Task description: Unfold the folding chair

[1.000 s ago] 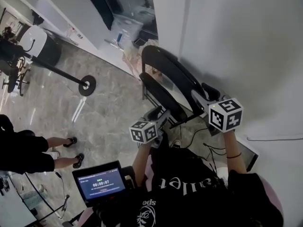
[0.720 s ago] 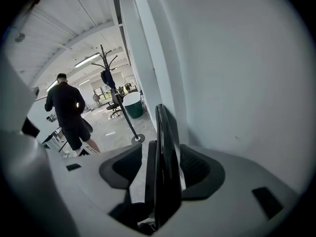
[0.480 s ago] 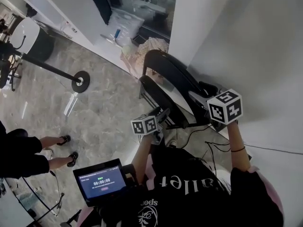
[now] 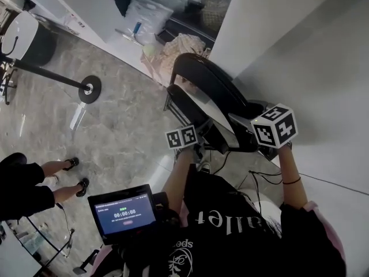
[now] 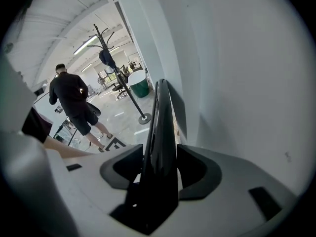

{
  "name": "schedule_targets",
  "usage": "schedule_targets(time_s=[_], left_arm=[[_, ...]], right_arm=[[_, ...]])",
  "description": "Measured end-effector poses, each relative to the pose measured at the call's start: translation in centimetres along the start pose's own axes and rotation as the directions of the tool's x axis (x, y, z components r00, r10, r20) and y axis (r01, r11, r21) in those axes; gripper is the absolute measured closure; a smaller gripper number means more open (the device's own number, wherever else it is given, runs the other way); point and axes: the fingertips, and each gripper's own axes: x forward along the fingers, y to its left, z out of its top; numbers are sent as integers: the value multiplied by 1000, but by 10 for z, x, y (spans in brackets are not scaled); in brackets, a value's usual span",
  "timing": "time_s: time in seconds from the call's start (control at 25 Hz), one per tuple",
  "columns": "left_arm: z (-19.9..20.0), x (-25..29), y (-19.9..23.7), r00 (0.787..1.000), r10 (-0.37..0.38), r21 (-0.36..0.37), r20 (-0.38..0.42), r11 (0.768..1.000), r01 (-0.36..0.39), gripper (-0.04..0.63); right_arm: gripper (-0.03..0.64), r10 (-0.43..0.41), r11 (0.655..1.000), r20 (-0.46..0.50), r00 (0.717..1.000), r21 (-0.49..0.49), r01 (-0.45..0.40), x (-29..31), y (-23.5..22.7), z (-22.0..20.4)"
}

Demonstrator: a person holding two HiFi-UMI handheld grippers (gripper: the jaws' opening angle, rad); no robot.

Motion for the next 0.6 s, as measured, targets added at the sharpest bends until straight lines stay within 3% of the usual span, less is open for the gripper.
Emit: schedule_targets(time_s=[0.08, 0.16, 0.24, 0.6], left_arm=[[0, 11, 2, 1000, -1, -1, -20, 1000, 1, 327], [1, 18, 3, 999, 8, -1, -31, 1000, -8, 327], [1, 20, 5, 999, 24, -13, -31, 1000, -24, 327], [4, 14, 8, 998, 2, -116, 63, 993, 5, 355]], right_arm=[[404, -19, 999, -46, 999, -27, 18, 9, -4, -5], [474, -41, 997, -86, 995, -68, 35, 14, -7, -10], [491, -24, 997, -98, 995, -76, 16, 13, -5, -12], [525, 38, 997, -102, 994, -62, -45, 11, 2, -11]])
